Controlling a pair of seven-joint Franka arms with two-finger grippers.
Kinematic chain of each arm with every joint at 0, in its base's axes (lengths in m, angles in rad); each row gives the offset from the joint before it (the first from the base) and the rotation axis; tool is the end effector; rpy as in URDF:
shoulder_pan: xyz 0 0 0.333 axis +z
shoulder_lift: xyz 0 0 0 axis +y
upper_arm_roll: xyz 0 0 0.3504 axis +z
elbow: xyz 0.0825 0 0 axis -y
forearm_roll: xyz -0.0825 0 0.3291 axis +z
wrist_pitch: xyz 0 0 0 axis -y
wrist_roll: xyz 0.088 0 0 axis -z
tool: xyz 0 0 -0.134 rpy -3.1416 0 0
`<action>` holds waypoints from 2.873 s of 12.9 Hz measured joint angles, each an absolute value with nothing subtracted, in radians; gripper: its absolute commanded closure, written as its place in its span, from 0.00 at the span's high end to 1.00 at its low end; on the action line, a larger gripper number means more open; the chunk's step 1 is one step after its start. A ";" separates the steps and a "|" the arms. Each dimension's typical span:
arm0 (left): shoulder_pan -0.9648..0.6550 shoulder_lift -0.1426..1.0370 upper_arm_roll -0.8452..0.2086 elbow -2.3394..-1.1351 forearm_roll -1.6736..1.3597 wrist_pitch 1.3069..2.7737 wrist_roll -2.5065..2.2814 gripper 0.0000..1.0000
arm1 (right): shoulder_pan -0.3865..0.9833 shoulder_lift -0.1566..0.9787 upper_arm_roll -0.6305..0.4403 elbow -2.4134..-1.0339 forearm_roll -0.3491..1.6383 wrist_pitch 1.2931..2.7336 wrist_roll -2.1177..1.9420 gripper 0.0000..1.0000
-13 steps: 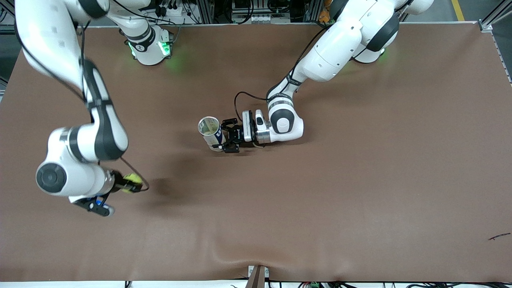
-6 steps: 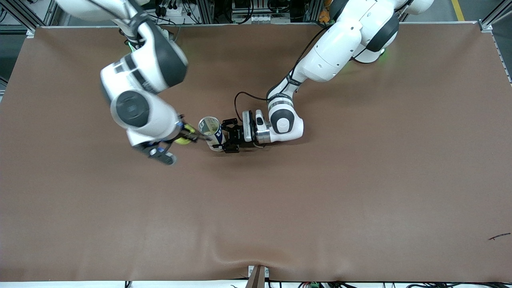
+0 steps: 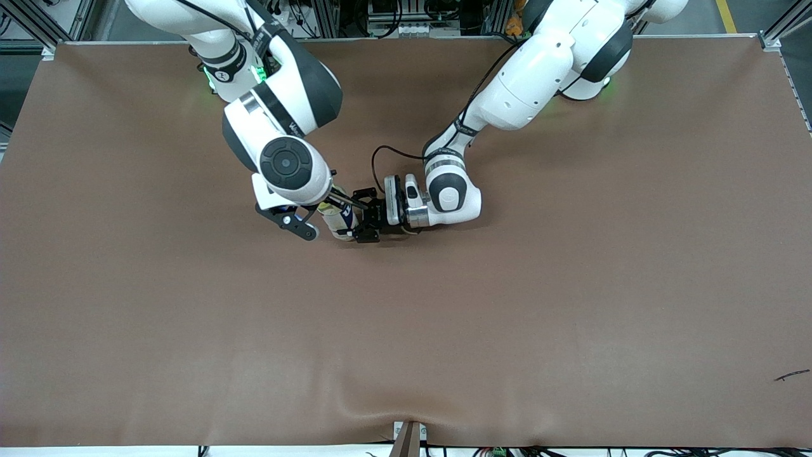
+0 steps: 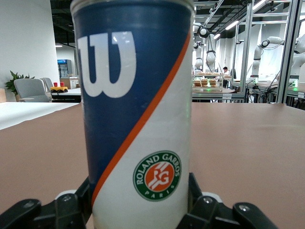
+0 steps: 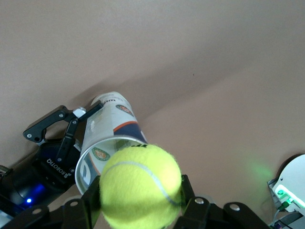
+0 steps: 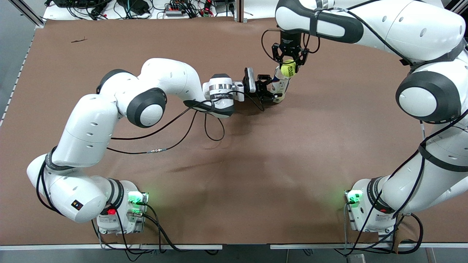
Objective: Insert tennis ball vertically with right arm
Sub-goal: 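Open the right gripper to drop the ball into the can, then release the standing can with the left gripper while the right gripper withdraws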
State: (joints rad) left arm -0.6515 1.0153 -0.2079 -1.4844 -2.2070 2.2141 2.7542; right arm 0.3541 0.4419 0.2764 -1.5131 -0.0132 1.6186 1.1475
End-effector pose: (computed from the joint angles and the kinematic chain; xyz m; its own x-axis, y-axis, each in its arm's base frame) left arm 0.4693 -0.5547 0.1498 0.0063 -0.0725 0.9973 -0.9971 -0.0764 0.0007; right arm 0.4987 0.3304 0.4201 0.8311 -0.5089 -0.2242 -0.4579 -0.8550 0.2433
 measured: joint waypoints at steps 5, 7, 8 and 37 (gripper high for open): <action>-0.651 1.015 -0.208 -1.484 -2.207 2.214 2.754 0.76 | 0.373 0.445 0.276 -1.514 -0.013 1.656 1.182 0.83; -0.651 1.015 -0.208 -1.484 -2.207 2.214 2.754 0.76 | 0.373 0.450 0.275 -1.514 -0.013 1.659 1.187 1.00; -0.651 1.015 -0.208 -1.484 -2.207 2.214 2.754 0.76 | 0.373 0.452 0.276 -1.514 -0.013 1.661 1.188 1.00; -0.560 0.859 -0.204 -1.716 -2.199 2.216 2.741 1.00 | -0.136 0.075 0.156 -1.794 -0.013 1.791 -0.068 1.00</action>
